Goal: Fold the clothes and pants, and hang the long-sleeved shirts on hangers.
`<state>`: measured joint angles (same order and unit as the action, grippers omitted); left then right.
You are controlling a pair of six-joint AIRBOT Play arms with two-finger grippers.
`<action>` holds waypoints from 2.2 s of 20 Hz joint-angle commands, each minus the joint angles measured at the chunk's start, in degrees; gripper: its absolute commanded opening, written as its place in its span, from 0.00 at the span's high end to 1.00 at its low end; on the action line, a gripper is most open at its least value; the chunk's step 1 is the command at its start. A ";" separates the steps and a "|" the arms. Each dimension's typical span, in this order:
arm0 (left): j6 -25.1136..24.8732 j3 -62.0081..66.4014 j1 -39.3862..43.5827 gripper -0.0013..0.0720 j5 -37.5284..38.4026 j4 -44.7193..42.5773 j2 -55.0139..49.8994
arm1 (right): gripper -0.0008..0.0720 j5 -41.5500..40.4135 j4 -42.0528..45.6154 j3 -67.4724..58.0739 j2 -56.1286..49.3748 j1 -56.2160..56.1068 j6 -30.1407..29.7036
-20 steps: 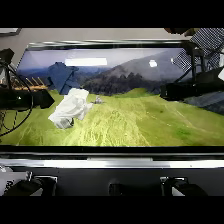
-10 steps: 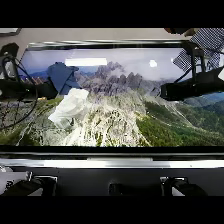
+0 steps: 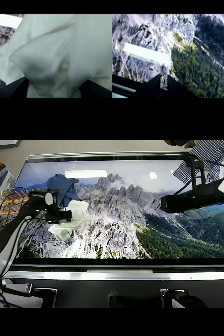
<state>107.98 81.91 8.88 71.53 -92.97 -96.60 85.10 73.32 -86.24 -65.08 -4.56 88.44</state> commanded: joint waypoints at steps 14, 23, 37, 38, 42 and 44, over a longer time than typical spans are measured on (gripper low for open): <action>-11.69 12.15 23.98 0.96 -1.62 39.58 -3.91 | 0.79 15.32 14.01 0.02 1.29 0.00 3.02; -2.93 12.39 25.05 0.06 0.37 32.06 -6.29 | 0.79 13.46 13.90 0.02 5.11 0.00 2.05; -15.04 12.35 -2.45 0.07 21.31 29.31 6.34 | 0.29 -1.51 -16.92 15.69 -10.08 26.97 -0.33; -15.06 12.33 -2.78 0.07 21.46 29.31 6.27 | 0.25 -3.39 -22.53 20.68 -11.06 26.97 -3.39; -14.99 12.28 -2.73 0.06 21.51 29.29 5.88 | 0.25 -16.35 -26.29 33.66 -13.55 21.51 -8.46; -14.99 12.28 -2.73 0.06 21.44 29.29 5.88 | 0.25 -19.74 -26.14 35.63 -15.41 18.05 -8.87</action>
<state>93.17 94.21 6.57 92.12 -63.61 -90.70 72.16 50.68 -56.25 -78.08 16.73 82.50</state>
